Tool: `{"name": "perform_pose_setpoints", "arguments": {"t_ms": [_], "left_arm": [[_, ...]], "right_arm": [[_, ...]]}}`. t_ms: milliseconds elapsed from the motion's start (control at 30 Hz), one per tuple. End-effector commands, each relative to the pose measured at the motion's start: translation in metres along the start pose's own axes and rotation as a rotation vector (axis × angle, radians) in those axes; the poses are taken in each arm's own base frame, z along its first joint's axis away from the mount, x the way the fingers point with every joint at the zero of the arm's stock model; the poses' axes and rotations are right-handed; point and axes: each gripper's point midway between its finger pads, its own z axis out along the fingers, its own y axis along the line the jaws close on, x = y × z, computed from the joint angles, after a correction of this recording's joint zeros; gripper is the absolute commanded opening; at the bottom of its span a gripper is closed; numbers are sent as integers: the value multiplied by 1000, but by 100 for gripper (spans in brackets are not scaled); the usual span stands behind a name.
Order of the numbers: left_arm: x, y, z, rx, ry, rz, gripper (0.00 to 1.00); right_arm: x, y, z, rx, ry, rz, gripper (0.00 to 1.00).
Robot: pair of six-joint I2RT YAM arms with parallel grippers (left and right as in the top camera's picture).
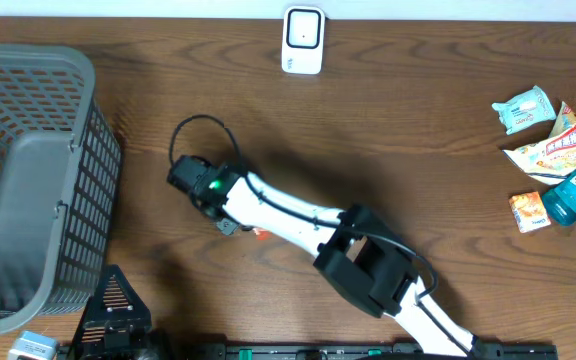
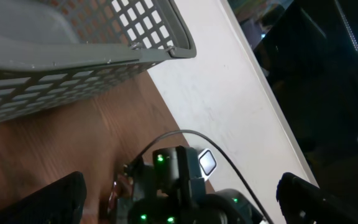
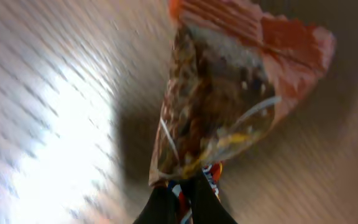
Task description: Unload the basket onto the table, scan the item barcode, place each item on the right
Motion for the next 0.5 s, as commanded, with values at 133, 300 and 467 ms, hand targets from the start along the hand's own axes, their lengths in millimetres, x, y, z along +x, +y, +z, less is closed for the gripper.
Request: {"name": "perform_pose_setpoints", "arguments": {"t_ms": [133, 300, 467], "left_arm": [[-3, -1, -3, 3, -19, 25, 98], [-3, -1, -3, 3, -19, 25, 98], [-3, -1, -3, 3, -19, 25, 98]], "right_arm": [[1, 26, -39, -715, 58, -17, 1], [-14, -1, -87, -1175, -85, 60, 1], [-19, -26, -118, -1453, -213, 130, 2]]}}
